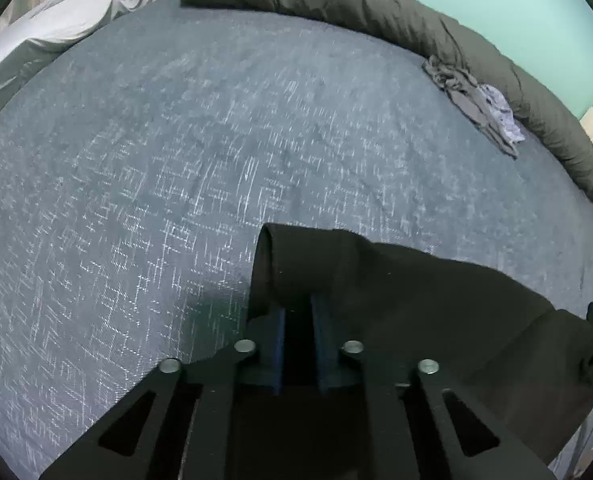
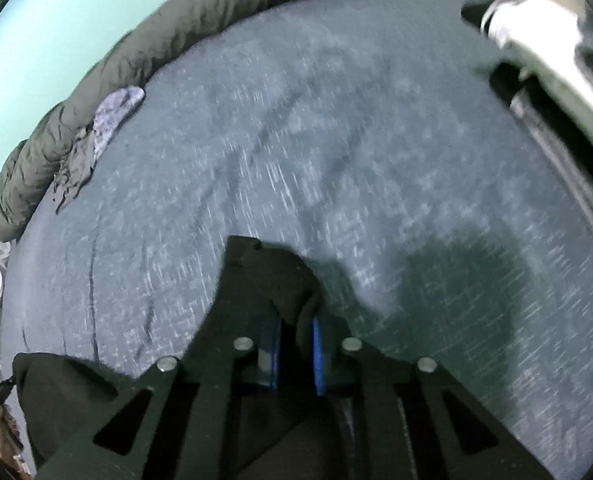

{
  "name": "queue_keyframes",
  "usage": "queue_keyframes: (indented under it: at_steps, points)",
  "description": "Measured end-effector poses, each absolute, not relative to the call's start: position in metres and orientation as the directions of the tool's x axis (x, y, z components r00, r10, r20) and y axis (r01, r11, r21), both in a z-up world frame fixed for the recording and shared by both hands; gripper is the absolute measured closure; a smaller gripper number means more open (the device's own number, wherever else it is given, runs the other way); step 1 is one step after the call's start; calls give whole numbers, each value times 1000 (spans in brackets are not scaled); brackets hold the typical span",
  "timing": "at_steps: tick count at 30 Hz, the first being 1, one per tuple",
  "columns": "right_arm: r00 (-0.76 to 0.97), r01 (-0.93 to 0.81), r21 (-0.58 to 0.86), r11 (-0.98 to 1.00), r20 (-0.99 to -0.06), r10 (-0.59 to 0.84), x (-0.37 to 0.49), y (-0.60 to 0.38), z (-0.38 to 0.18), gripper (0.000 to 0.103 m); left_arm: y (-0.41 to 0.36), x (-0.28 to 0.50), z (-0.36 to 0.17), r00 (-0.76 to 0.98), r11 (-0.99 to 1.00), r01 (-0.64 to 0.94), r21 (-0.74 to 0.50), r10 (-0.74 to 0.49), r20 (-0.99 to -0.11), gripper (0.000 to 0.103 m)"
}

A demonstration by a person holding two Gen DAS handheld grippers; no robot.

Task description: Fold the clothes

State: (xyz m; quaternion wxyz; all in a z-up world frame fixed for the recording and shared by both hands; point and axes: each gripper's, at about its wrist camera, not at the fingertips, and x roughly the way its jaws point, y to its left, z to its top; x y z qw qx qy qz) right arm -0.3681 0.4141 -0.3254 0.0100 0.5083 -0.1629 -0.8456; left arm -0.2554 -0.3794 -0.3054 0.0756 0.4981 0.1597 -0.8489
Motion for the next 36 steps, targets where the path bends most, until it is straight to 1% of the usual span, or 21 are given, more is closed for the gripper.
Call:
queue_keyframes:
  at_steps: [1, 6, 11, 17, 20, 28, 31, 36]
  points:
    - [-503, -149, 286, -947, -846, -176, -367, 418, -322, 93, -380, -253, -300, -509, -937, 288, -197, 24, -860, 100]
    - [-595, -142, 285, -948, -790, -148, -366, 428, -284, 94, -393, -244, -260, -580, -931, 309, -196, -21, -815, 101]
    - [-665, -142, 299, -944, -735, -133, -364, 444, -236, 94, -415, -237, -218, -637, -909, 349, -227, -52, -769, 101]
    - [-770, -106, 346, -932, -621, -143, -368, 459, -177, 94, -430, -233, -196, -659, -889, 387, -246, -79, -748, 101]
    - [-739, -108, 342, -934, -656, -155, -380, 458, -181, 94, -428, -237, -203, -645, -885, 395, -247, -76, -760, 101]
    - [-673, -134, 311, -941, -725, -143, -379, 456, -230, 93, -419, -244, -228, -602, -893, 393, -221, -67, -796, 101]
    - [-671, -139, 312, -940, -728, -142, -379, 456, -237, 93, -421, -245, -230, -601, -893, 395, -216, -74, -796, 101]
    - [-722, -111, 323, -940, -676, -147, -386, 456, -221, 94, -426, -251, -224, -628, -881, 408, -239, -80, -774, 101]
